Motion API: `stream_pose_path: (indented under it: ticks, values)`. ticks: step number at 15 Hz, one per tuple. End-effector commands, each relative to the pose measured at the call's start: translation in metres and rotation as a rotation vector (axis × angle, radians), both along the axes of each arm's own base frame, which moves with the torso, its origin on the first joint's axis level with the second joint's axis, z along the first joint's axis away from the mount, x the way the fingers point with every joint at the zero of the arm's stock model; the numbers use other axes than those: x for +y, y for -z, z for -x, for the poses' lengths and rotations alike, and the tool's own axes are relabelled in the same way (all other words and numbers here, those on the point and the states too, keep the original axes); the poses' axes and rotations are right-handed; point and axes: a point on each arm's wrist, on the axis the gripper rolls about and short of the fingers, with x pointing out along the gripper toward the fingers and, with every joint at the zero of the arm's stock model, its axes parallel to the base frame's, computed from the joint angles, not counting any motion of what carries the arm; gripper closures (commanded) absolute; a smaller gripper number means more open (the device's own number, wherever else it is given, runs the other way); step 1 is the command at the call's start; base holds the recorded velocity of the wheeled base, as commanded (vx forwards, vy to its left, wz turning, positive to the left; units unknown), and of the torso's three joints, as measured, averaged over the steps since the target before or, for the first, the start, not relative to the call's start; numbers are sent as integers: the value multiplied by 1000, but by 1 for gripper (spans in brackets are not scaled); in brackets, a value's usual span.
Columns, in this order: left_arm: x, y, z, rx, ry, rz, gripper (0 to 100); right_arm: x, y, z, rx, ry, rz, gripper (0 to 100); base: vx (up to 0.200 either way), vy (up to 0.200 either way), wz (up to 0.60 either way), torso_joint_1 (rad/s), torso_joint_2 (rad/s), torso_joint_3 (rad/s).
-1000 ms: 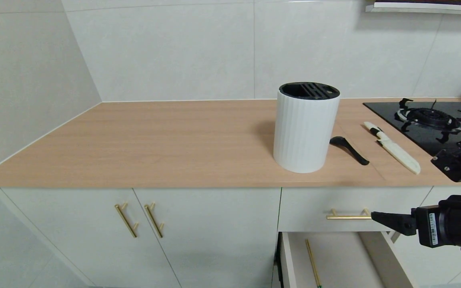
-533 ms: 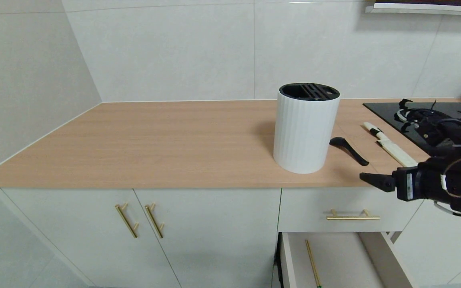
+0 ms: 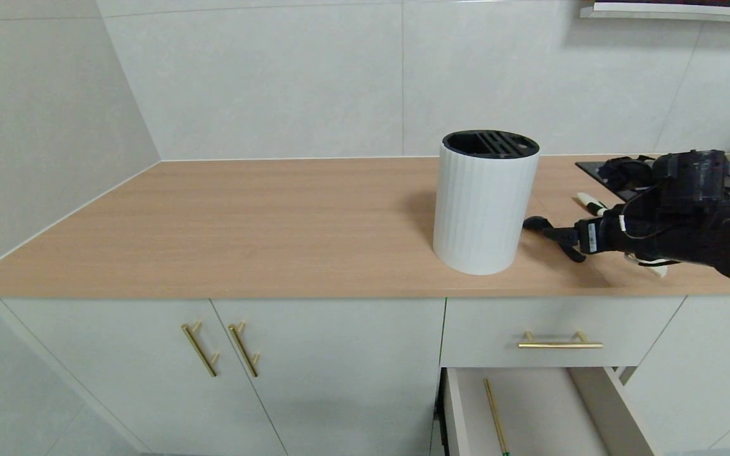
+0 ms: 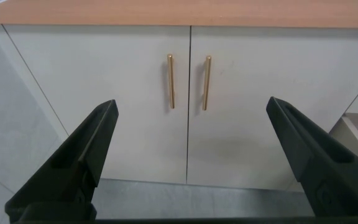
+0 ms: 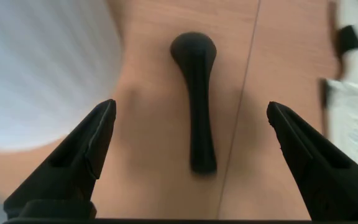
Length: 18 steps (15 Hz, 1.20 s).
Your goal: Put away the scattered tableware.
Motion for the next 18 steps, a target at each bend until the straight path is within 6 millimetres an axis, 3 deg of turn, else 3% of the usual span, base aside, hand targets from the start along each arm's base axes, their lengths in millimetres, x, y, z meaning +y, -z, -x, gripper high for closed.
stream_pose_path:
  ticks: [1,3,10,11,18]
  values:
    - [0,0,0,0,-1,0,0,1,29,-21,64,0,6,0,0,0,0,0,0,0]
    - [0,0,0,0,-1,0,0,2,50,-30,91,4,8,0,0,0,0,0,0,0]
    - [0,0,0,0,-1,0,0,2,54,-38,39,9,4,0,0,0,0,0,0,0]
    - [0,0,0,0,-1,0,0,2,54,-38,39,9,4,100,0,0,0,0,0,0]
    - [0,0,0,0,-1,0,0,0,43,-29,30,66,0,100,0,0,0,0,0,0]
